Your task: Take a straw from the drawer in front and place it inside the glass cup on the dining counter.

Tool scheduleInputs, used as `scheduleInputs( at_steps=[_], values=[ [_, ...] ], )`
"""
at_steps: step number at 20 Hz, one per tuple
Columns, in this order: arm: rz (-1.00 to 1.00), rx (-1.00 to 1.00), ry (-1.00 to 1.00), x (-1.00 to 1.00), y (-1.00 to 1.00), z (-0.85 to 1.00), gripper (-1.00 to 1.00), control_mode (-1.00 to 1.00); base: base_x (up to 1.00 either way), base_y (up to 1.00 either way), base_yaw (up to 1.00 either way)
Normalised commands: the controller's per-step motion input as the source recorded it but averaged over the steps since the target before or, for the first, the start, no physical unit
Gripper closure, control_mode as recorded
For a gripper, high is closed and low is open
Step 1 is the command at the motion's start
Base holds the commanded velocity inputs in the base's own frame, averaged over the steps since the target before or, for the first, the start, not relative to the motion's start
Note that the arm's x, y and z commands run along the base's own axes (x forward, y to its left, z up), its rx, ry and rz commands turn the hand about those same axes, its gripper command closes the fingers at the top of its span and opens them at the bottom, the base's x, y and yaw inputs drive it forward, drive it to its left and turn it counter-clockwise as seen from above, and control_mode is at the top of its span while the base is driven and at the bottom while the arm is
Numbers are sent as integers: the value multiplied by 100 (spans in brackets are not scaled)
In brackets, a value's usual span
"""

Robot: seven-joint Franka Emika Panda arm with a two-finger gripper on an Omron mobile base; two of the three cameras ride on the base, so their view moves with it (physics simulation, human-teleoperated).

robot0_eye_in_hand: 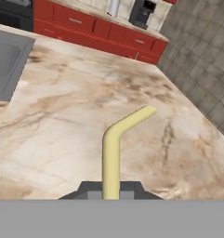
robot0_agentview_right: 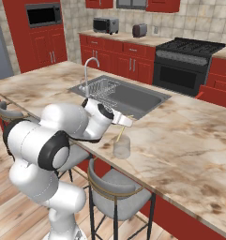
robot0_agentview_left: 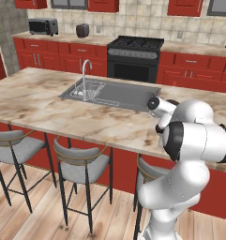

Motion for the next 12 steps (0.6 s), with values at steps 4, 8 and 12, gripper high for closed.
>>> scheduleInputs(
  at_steps=[4,8,12],
  values=[
    [0,0,-5,7,-1,-15,100,-100,0,0,0],
    [0,0,-5,5,-1,-14,100,-100,0,0,0],
    [0,0,-6,0,0,-12,100,-100,0,0,0]
  ],
)
